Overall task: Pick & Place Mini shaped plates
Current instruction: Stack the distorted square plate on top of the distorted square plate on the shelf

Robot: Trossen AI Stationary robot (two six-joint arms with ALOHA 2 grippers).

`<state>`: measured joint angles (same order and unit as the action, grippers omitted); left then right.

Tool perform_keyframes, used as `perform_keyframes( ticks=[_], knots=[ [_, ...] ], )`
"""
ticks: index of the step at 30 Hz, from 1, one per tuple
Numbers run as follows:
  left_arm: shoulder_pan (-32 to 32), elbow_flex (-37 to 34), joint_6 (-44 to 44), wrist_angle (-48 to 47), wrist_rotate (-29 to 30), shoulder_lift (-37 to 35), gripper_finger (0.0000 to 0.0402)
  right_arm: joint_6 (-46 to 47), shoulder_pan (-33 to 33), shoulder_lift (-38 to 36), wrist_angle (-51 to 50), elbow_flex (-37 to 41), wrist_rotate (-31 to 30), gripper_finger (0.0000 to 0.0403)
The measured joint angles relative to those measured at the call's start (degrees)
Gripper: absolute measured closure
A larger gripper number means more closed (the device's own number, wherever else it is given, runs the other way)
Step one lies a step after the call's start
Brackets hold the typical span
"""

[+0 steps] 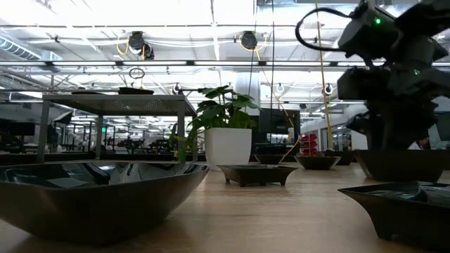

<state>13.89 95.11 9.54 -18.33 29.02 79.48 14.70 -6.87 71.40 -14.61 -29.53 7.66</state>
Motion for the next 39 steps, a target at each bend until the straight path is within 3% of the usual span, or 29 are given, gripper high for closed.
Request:
perform_keyframes(
  ticks=[4,10,15,26,33,39],
  knots=[
    [0.0,0.0,0.0,0.0,0.0,0.0,0.0275,2.7,0.0,0.0,1.3,1.6,0.0,0.0319],
    [0.0,0.0,-0.3,0.0,0.0,0.0,0.0275,3.8,0.0,0.0,3.4,1.7,0.6,0.0395],
    [0.1,0.0,-0.3,-0.3,-0.6,0.0,0.0275,6.1,0.0,0.0,7.6,1.4,4.7,0.0402],
    [0.1,0.0,1.5,-7.0,-0.7,0.0,0.0275,2.6,1.4,0.2,7.8,-9.5,-1.8,0.0403],
    [0.1,0.0,4.0,-9.4,-0.6,0.0,0.0275,1.7,4.1,10.6,18.2,-19.1,-0.8,0.0403],
    [0.1,0.0,4.5,-9.0,-0.6,0.0,0.0275,0.2,4.2,22.9,18.0,-32.3,0.1,0.0403]
  ],
)
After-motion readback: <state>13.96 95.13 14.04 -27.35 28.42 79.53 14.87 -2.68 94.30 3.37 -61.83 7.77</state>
